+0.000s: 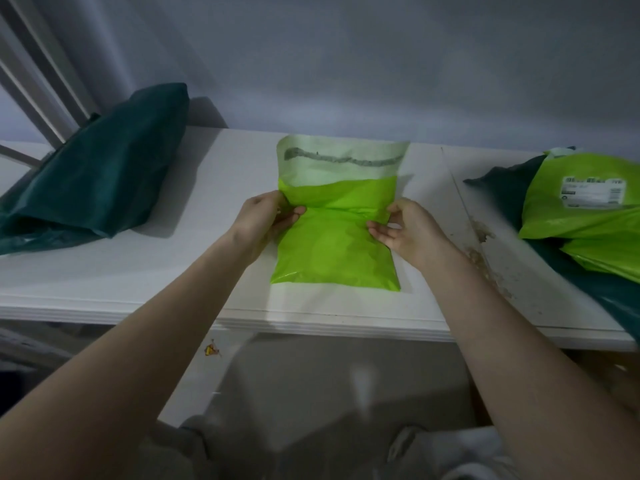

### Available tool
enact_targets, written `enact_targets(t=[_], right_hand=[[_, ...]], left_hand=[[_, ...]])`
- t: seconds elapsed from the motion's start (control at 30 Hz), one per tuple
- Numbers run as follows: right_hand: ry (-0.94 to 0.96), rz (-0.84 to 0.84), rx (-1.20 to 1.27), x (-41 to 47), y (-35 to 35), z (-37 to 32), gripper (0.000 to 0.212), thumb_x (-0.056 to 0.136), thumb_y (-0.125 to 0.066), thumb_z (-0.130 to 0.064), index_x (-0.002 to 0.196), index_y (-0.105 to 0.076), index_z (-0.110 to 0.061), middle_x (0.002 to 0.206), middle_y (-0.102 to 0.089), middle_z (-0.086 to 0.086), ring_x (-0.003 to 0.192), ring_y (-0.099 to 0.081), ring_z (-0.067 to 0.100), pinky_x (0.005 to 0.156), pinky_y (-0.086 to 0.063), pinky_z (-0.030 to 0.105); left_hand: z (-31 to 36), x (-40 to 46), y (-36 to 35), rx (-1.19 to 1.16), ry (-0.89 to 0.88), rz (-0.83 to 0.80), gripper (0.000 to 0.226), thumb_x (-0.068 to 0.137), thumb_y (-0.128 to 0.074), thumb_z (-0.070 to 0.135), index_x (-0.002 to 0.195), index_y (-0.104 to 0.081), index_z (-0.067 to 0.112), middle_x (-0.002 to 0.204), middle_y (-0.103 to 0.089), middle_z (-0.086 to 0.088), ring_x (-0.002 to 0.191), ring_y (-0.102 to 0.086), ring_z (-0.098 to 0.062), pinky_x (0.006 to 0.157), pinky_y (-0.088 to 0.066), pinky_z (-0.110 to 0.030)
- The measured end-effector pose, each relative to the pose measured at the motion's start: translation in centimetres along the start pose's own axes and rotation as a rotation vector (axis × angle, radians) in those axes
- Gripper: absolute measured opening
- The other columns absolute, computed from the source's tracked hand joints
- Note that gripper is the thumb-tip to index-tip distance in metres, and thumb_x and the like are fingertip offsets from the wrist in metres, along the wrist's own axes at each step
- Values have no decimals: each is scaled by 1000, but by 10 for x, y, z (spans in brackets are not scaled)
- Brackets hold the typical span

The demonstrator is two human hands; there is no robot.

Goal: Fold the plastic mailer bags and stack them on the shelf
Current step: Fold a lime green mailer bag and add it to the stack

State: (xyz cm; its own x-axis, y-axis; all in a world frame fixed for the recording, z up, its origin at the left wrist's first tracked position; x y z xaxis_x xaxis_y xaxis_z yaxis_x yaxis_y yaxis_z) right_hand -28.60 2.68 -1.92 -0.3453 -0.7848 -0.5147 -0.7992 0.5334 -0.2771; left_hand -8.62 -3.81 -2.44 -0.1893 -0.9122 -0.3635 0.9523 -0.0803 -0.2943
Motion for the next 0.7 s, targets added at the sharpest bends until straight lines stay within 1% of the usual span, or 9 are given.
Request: enact_targets(t=[0.07,0.13,0.23,0.3,0.37,0.43,0.5,0.6,0.7], right_hand=[[-23,-2,26,0,0,0,25,93,-31,-12,74,-45,-5,77,-52,13,67,-56,28,65,-48,31],[-50,-7,31,1,2,0,33,97,-32,-24,79,-48,-2,81,-54,16,70,-57,29,66,-49,32],[-73,-13,27,4,3,0,39,96,-43,-37,85,-50,0,84,-56,17,71,-59,27,65,-51,32],[-62,-12,-25,4,2,1,26,93,-51,-28,84,-54,-3,82,-58,13,68,-60,23,58,-55,29],[-32,-7,-19,4,1,0,13,91,-50,-7,81,-57,-5,77,-60,11,66,-58,20,50,-55,23],[10,-5,11,5,4,-2,20,88,-45,8,78,-57,-5,72,-61,12,66,-56,20,50,-54,24],[55,6,-67,4,8,-7,21,85,-46,14,90,-57,-3,87,-61,16,70,-57,22,50,-51,21],[83,-4,-153,4,9,-10,41,85,-46,16,123,-51,0,126,-54,25,99,-59,27,55,-49,18],[117,7,-188,4,9,-10,46,85,-43,17,127,-50,-1,132,-52,21,111,-57,27,60,-49,17]], left_hand=[[1,2,3,-46,49,16,17,88,-35,12,83,-48,3,78,-59,-10,65,-67,-18,69,-56,-21],[0,6,6,-5,50,11,27,91,-35,27,96,-50,5,85,-57,-13,66,-66,-19,67,-56,-23],[-2,6,6,202,-31,12,30,90,-52,32,94,-59,3,89,-60,-14,79,-62,-24,73,-55,-27],[-3,2,4,346,-73,-40,37,74,-66,25,97,-61,-3,90,-61,-18,85,-58,-26,80,-50,-36],[-3,-3,2,387,-102,-87,46,65,-67,19,101,-60,-9,91,-60,-17,83,-56,-24,78,-47,-35],[-1,-3,2,366,-123,-95,24,67,-71,7,88,-61,2,93,-58,-13,77,-56,-19,73,-47,-25],[-1,0,4,362,-125,-88,26,73,-70,-5,86,-60,15,100,-55,-7,85,-57,-17,79,-48,-21],[-1,3,4,350,-120,-117,33,76,-67,-9,98,-60,14,104,-53,-4,98,-54,-20,93,-46,-30],[-2,1,1,315,-122,-133,37,78,-63,-12,106,-59,11,113,-51,-7,95,-55,-19,89,-48,-27]])
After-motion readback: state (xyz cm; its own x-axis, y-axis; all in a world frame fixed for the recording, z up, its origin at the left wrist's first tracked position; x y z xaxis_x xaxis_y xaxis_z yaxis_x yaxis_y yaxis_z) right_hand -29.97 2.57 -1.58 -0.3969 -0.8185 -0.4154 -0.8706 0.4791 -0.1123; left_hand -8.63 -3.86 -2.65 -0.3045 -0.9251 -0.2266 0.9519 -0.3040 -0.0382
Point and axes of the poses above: each hand's wrist, its own x-axis towards the middle knuckle, its own y-axis out of the back of the hand, z = x × y, the point moved 5 cm from there along x, towards the middle knuckle
